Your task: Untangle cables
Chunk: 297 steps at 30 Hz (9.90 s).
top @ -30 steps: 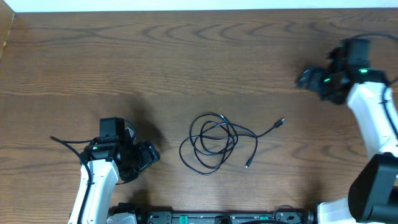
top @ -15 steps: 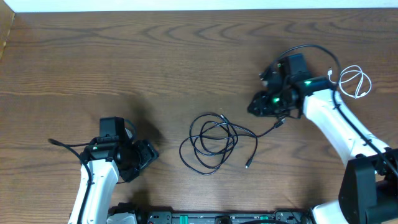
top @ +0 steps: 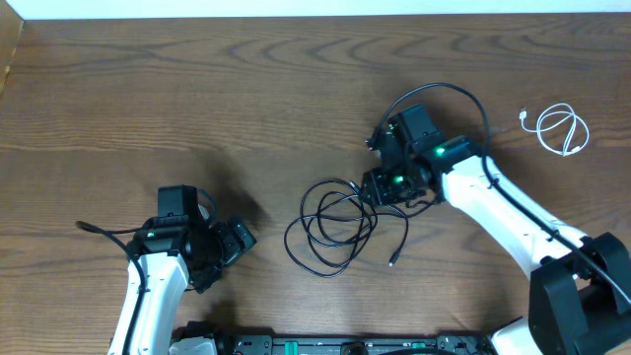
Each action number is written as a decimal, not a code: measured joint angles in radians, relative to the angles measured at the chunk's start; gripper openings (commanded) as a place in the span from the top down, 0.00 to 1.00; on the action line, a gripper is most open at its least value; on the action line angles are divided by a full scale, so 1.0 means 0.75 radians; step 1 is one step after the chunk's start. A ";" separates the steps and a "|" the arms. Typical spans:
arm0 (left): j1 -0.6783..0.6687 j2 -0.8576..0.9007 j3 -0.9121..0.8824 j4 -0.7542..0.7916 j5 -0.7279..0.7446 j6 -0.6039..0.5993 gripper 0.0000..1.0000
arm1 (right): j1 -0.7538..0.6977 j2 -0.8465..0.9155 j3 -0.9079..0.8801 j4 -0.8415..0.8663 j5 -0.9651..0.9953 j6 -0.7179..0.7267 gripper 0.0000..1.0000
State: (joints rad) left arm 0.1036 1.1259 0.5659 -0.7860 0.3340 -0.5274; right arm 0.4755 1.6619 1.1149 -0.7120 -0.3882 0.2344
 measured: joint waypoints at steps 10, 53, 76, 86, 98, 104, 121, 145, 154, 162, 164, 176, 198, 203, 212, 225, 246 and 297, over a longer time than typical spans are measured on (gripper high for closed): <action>0.000 0.000 0.000 0.000 0.000 0.000 0.02 | 0.054 0.000 -0.002 0.030 0.040 -0.001 0.50; -0.001 0.000 -0.001 0.098 -0.383 -0.001 0.02 | 0.054 0.008 -0.009 0.093 0.124 0.072 0.37; -0.069 0.000 -0.005 0.251 0.044 -0.003 0.92 | 0.054 0.022 -0.067 0.146 0.134 0.182 0.98; -0.228 0.000 -0.005 0.280 0.108 -0.111 0.71 | 0.054 0.022 -0.068 0.134 0.204 0.246 0.57; -0.386 0.078 -0.005 0.406 0.105 -0.224 0.69 | 0.055 0.022 -0.148 0.102 0.051 0.391 0.46; -0.455 0.228 -0.005 0.516 0.105 -0.251 0.69 | 0.060 0.022 -0.196 0.120 0.012 0.468 0.47; -0.511 0.401 -0.005 0.617 0.096 -0.270 0.69 | 0.086 0.023 -0.216 0.294 0.045 0.581 0.66; -0.515 0.401 -0.005 0.617 0.080 -0.270 0.69 | 0.316 0.023 -0.218 0.377 0.311 0.668 0.76; -0.515 0.401 -0.004 0.615 0.060 -0.270 0.69 | 0.316 0.084 -0.218 0.399 0.323 0.686 0.72; -0.515 0.398 -0.002 0.615 0.040 -0.272 0.44 | 0.316 0.188 -0.218 0.479 0.281 0.693 0.99; -0.516 0.397 0.004 0.618 0.042 -0.274 0.02 | 0.317 0.193 -0.218 0.491 0.262 0.693 0.99; -0.517 0.372 0.035 0.629 0.035 -0.278 0.02 | 0.316 0.199 -0.218 0.494 0.198 0.693 0.98; -0.517 0.372 0.036 0.629 0.035 -0.278 0.02 | 0.316 0.199 -0.218 0.505 0.183 0.693 0.93; -0.517 0.372 0.035 0.629 0.035 -0.278 0.02 | 0.316 0.199 -0.218 0.506 0.183 0.693 0.94; -0.517 0.372 0.035 0.629 0.035 -0.278 0.02 | 0.316 0.200 -0.218 0.508 0.183 0.693 0.93; -0.517 0.372 0.035 0.629 0.035 -0.278 0.02 | 0.316 0.200 -0.218 0.508 0.183 0.693 0.93; -0.517 0.372 0.035 0.629 0.035 -0.278 0.02 | 0.316 0.201 -0.218 0.513 0.179 0.693 0.93; -0.516 0.404 0.013 0.815 0.170 -0.264 0.93 | 0.317 0.204 -0.218 0.521 0.172 0.689 0.92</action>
State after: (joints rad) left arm -0.2832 1.4288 0.5755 -0.1749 0.4618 -0.7254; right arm 0.7132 1.8149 0.9516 -0.3214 -0.2588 0.7513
